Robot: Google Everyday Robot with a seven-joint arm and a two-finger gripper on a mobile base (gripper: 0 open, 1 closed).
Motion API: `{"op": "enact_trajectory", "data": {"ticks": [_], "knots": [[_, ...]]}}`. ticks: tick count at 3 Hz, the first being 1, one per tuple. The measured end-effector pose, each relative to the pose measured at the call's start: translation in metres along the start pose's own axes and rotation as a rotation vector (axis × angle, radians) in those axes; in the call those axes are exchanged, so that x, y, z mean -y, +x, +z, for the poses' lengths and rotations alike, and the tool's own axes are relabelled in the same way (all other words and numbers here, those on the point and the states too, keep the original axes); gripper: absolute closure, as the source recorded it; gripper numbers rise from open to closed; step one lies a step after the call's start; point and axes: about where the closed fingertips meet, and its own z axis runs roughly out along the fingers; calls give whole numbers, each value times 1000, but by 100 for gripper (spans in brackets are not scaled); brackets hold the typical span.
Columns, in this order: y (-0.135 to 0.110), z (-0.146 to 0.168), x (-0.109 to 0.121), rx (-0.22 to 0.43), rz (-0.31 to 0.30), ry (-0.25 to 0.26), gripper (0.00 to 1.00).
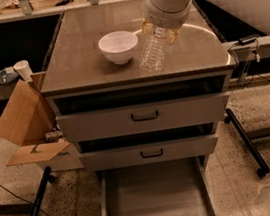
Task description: Pick water bottle from middle drawer and place on counter
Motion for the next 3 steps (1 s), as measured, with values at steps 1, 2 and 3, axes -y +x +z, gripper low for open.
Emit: {"op": "enact_trajectory", "data": {"ticks": [1,2,3], "knots": [[26,21,-20,2,54,-8,100],[44,40,-38,14,105,-9,100],[62,60,-47,30,159,8,100]]}}
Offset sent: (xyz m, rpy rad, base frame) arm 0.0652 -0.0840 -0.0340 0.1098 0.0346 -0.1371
